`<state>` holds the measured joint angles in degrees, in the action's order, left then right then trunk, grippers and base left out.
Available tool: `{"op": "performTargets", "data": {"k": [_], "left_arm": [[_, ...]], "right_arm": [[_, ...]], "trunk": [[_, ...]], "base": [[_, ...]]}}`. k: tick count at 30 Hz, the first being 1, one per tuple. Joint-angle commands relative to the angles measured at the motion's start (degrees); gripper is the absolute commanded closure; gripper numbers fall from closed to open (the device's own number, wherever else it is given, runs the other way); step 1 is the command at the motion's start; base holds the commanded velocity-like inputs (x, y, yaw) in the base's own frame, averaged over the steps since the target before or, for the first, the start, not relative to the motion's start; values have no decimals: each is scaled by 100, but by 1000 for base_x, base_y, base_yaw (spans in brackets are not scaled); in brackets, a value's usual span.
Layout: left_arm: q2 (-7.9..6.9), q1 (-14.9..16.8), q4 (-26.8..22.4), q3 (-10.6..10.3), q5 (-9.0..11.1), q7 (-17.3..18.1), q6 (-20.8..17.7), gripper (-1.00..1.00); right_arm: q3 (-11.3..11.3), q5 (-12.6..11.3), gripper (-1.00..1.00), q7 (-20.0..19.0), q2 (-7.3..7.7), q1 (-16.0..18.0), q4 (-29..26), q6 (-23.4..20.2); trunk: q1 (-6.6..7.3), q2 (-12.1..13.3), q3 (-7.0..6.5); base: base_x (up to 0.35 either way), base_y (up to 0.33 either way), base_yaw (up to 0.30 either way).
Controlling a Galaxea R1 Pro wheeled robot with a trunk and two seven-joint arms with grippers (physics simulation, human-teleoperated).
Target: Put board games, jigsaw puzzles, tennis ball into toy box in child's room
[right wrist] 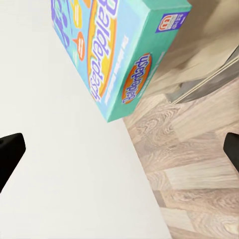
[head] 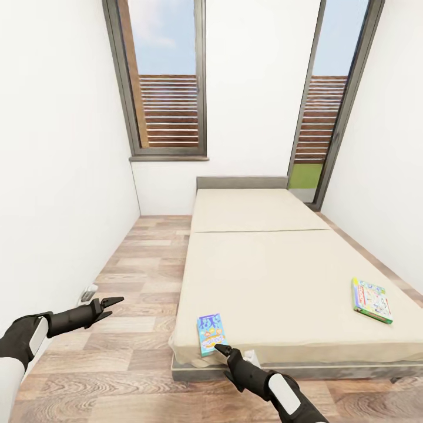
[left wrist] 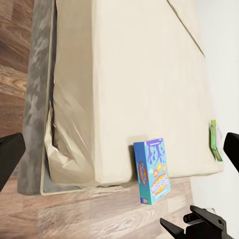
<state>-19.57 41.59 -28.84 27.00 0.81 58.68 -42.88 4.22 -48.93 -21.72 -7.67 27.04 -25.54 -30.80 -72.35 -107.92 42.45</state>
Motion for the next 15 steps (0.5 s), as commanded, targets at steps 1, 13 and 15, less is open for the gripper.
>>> {"op": "performTargets", "data": {"k": [1, 13, 15], "left_arm": [[2, 3, 1, 16, 7, 12, -64, -100], [13, 0, 1, 16, 7, 12, -112, -100], [10, 0, 1, 16, 7, 12, -113, -100]], "right_arm": [[42, -12, -100, 0, -6, 3, -2, -49], [36, -11, -100, -4, -6, 1, -3, -49], [37, -11, -100, -5, -6, 0, -3, -49]], "trunk": [[1, -3, 6], [1, -3, 6], [1, -3, 6]], "base": [[0, 0, 0], [0, 0, 0], [0, 0, 0]]}}
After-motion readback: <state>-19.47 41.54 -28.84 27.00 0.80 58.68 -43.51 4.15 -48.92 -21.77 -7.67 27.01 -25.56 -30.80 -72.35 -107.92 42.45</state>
